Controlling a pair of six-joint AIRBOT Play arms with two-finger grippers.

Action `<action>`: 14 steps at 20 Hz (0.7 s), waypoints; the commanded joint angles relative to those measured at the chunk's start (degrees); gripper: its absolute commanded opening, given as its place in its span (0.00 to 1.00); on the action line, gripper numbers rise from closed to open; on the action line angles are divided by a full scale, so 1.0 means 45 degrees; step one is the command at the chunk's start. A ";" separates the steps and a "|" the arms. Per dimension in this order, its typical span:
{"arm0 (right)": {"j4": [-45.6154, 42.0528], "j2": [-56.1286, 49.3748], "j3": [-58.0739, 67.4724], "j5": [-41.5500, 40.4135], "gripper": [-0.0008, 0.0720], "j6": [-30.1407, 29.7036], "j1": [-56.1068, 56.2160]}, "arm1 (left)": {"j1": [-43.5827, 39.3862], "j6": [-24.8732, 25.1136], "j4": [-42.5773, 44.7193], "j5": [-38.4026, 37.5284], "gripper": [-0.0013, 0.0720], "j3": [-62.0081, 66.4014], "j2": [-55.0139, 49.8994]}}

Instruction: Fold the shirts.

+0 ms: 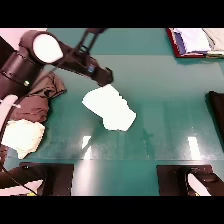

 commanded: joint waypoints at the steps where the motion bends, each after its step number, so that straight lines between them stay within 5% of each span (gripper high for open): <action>1: 0.0005 0.0189 -0.0019 0.0049 0.03 0.0000 0.0005 | 0.2225 -0.0500 -0.0364 -0.0651 0.81 -0.0597 0.0049; 8: 0.0112 -0.0481 -0.0019 0.0563 0.03 0.0005 0.0005 | 0.4245 -0.0442 -0.0913 0.2030 0.81 -0.4906 -0.0641; 14: 0.0136 -0.1753 -0.0024 0.1933 0.03 0.0005 0.0019 | 0.4245 -0.0267 -0.1418 0.2769 0.81 -0.5042 -0.2905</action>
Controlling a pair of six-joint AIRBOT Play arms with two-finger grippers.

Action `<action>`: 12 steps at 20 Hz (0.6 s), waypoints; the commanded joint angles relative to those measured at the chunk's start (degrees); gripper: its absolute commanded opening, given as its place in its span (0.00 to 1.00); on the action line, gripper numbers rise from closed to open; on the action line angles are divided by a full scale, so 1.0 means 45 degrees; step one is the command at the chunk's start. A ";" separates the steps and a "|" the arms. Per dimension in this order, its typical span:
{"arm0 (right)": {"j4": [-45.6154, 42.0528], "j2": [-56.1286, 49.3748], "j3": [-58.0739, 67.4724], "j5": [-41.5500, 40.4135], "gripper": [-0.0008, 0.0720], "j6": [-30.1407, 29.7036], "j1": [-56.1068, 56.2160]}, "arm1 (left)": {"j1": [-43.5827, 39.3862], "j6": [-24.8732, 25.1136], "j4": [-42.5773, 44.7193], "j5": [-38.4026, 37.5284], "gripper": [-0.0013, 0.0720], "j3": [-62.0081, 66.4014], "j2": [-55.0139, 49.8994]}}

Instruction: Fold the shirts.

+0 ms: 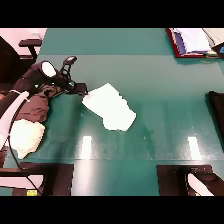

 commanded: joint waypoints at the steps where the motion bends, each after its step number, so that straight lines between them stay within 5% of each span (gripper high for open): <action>1: 0.0029 -0.0743 -0.0005 0.0831 0.03 0.0005 0.0019 | 0.0083 0.0437 -0.0622 0.0437 0.81 -0.0223 -0.1098; 2: 0.0034 -0.0976 -0.0005 0.0976 0.03 0.0005 0.0019 | 0.0083 0.0758 -0.0962 0.0408 0.78 -0.0223 -0.1253; 7: 0.1486 -0.2161 -0.1146 0.1710 0.03 0.0000 0.0019 | 0.0083 0.1093 -0.1491 0.0282 0.05 0.0063 -0.1302; 10: 0.2011 -0.2681 -0.3623 0.1404 0.04 0.0000 0.0282 | 0.0083 0.1117 -0.1409 -0.0233 0.05 0.0753 -0.0991; 11: 0.2021 -0.2953 -0.4439 0.1263 0.27 0.0000 0.0520 | 0.0083 0.1146 -0.1389 -0.0223 0.05 0.0928 -0.0772; 12: 0.2030 -0.3317 -0.5187 0.1025 0.64 0.0000 0.0889 | 0.0083 0.1151 -0.1394 -0.0209 0.05 0.1049 -0.0568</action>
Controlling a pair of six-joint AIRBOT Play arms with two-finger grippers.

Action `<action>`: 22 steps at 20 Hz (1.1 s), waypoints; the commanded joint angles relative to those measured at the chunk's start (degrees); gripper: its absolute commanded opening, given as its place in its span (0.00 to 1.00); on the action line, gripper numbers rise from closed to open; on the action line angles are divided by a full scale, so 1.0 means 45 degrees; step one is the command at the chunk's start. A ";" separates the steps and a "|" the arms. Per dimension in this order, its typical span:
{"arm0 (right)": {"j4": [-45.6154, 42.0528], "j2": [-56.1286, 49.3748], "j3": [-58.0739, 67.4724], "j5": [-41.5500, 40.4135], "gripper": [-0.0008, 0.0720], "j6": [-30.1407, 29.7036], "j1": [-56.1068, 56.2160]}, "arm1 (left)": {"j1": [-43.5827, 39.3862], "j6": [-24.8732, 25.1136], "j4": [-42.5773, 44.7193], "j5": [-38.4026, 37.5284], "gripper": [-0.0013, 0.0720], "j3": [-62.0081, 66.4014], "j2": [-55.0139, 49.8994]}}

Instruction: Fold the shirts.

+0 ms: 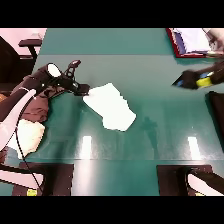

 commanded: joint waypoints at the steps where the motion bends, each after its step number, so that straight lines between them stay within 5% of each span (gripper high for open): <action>1: 0.0583 -0.1185 -0.2555 -0.0607 0.72 -0.0010 0.1069 | 0.0000 0.0097 -0.0044 -0.0214 0.05 0.0544 0.0525; 9: 0.3716 -0.5003 -0.3249 -0.3395 0.71 -0.2259 0.4799 | 0.0000 0.0364 -0.0058 -0.1093 0.05 0.0670 0.0704; 10: 0.3682 -0.5246 -0.2890 -0.3381 0.63 -0.2560 0.4959 | 0.0000 0.0364 -0.0058 -0.1122 0.05 0.0670 0.0777; 11: 0.3570 -0.5357 -0.2550 -0.3390 0.44 -0.2662 0.5017 | 0.0000 0.0364 -0.0058 -0.1112 0.05 0.0670 0.0918; 12: 0.3449 -0.5348 -0.2195 -0.3342 0.11 -0.2662 0.5013 | 0.0000 0.0364 -0.0053 -0.1117 0.05 0.0699 0.1117; 13: 0.3138 -0.5202 -0.1821 -0.3186 0.03 -0.2662 0.4906 | 0.0000 0.0369 -0.0015 -0.1103 0.05 0.0777 0.1404; 18: 0.0374 -0.2399 0.1025 -0.1642 0.03 -0.1768 0.3565 | 0.0000 0.0369 0.0267 -0.0903 0.05 0.1812 0.4677; 22: -0.0083 0.0253 0.3944 -0.0845 0.03 -0.1039 0.2579 | 0.0000 0.0364 -0.0112 -0.1719 0.05 0.4260 0.7344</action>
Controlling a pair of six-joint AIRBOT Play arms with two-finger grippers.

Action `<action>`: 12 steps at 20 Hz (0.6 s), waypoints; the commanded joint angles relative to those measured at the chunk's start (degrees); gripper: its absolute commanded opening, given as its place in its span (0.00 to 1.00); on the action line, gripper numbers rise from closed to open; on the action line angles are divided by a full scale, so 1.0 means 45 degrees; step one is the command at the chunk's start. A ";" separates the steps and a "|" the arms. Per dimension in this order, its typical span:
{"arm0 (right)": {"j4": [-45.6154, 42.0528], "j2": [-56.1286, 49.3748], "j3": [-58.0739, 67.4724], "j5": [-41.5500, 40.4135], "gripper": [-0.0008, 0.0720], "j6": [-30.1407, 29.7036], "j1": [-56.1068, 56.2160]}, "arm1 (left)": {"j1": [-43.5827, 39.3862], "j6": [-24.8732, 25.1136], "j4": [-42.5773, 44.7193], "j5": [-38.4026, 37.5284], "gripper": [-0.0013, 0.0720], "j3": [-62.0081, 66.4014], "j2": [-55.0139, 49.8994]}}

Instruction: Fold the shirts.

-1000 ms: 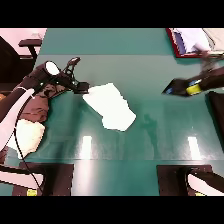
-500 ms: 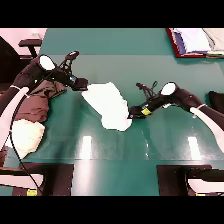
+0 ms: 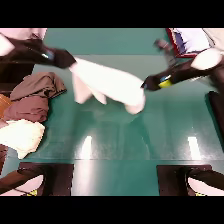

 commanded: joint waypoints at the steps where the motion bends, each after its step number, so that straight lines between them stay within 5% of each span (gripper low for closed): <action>1: -0.0670 0.2093 0.2477 0.0646 0.03 0.0947 -0.0719 | 0.0000 0.0005 -0.0665 -0.0695 0.05 0.2021 0.2229; 7: -0.1370 0.2744 0.4658 0.2186 0.02 0.3065 -0.0763 | 0.0000 0.0301 -0.1457 -0.1724 0.05 0.3492 0.3060; 12: -0.1972 0.0583 0.4639 0.3687 0.03 0.3478 -0.0724 | 0.0000 0.0296 -0.1069 -0.3177 0.05 0.1316 0.1540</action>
